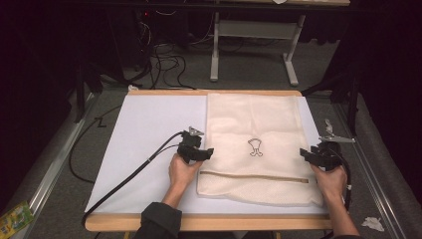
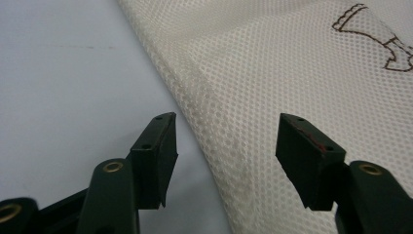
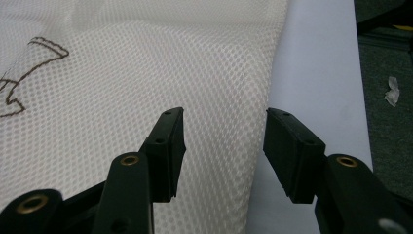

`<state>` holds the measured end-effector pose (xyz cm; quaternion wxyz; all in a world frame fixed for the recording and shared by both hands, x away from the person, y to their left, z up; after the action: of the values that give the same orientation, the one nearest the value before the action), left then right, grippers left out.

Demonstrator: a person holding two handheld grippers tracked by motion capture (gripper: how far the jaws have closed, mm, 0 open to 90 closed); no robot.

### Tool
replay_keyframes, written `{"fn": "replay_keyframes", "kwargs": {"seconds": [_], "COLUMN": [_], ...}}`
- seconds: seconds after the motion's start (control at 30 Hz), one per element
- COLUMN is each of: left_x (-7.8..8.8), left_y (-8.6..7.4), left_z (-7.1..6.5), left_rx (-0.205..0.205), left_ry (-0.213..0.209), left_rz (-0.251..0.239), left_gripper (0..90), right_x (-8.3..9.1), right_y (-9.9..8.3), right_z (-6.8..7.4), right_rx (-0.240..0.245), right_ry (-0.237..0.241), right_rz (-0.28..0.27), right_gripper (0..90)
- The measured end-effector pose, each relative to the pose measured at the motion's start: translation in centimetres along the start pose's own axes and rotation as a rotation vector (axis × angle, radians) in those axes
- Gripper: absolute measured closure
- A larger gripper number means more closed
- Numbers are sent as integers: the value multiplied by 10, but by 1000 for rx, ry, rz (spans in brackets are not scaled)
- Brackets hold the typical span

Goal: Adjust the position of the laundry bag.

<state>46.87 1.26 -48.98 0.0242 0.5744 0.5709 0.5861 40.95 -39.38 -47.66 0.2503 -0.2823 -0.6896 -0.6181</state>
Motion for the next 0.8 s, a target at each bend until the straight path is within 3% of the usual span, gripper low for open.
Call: {"fn": "replay_keyframes", "kwargs": {"seconds": [0.03,0.27,0.43,0.57,0.6,0.63,0.8], "left_x": [-5,-17,-18,-19,-19,-19,-16], "left_y": [0,1,2,4,4,5,7], "left_z": [3,0,-1,-3,-3,-3,-2], "left_rx": [3,-2,-39,-54,-54,-54,-42], "left_ry": [18,19,52,51,51,41,21], "left_rz": [15,37,58,77,77,82,81], "left_gripper": [412,432,481,673,710,769,854], "right_x": [-4,-17,-22,-23,-23,-22,-20], "right_y": [1,-1,-4,-2,-2,-1,1], "right_z": [-2,-3,-1,2,2,3,4], "right_rx": [-10,-31,-15,22,22,47,67], "right_ry": [-9,-4,4,23,23,21,34], "right_rz": [14,69,104,110,110,109,109], "right_gripper": [506,518,577,733,733,821,864]}}
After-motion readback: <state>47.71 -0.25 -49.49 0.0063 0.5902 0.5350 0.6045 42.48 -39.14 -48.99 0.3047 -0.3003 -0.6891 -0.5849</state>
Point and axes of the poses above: each handheld gripper's, and its own axes: x roughly backward along the jaws, y roughly out of its top, z roughly to its left, the point moved 4 cm from there along -x, roughly forward along the jaws, and after that the axes turned 13 degrees about -y, right-handed, at the moved point
